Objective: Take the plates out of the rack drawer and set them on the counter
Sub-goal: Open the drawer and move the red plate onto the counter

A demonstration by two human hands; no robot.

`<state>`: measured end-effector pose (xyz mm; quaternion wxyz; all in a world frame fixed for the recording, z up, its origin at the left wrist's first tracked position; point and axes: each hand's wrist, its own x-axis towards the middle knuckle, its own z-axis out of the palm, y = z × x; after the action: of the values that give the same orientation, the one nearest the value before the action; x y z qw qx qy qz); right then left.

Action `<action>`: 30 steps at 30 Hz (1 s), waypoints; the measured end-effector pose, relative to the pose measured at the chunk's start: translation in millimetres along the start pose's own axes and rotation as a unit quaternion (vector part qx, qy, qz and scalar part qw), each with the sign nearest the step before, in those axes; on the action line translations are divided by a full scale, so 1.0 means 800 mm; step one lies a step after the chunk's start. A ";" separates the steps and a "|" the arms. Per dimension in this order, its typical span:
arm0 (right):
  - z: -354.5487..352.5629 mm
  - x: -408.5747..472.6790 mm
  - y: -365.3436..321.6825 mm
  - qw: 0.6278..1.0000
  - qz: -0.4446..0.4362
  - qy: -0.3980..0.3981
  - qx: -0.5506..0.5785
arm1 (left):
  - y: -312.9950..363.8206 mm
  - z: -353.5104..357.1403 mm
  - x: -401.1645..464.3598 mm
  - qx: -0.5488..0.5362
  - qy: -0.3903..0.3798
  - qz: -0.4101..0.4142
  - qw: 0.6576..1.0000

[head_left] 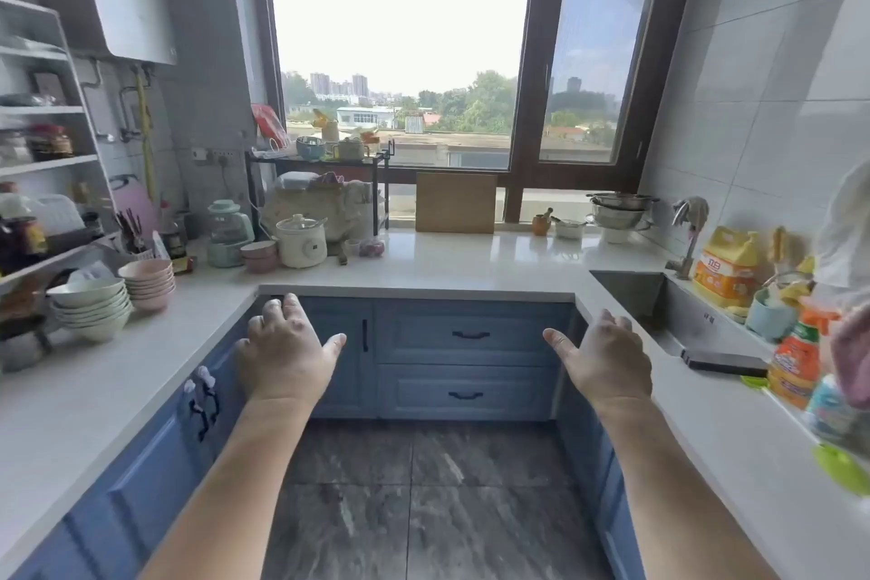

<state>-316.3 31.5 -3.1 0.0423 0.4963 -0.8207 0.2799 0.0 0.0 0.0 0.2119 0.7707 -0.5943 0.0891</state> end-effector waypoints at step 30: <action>0.366 0.429 -0.059 0.993 0.083 -0.080 -0.007 | 0.179 0.371 0.420 0.014 -0.107 0.027 0.994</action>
<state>-388.9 -403.1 -109.9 -0.0432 0.4471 -0.8616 0.2364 -77.3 -452.6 -103.2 0.1342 0.7621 -0.6330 0.0200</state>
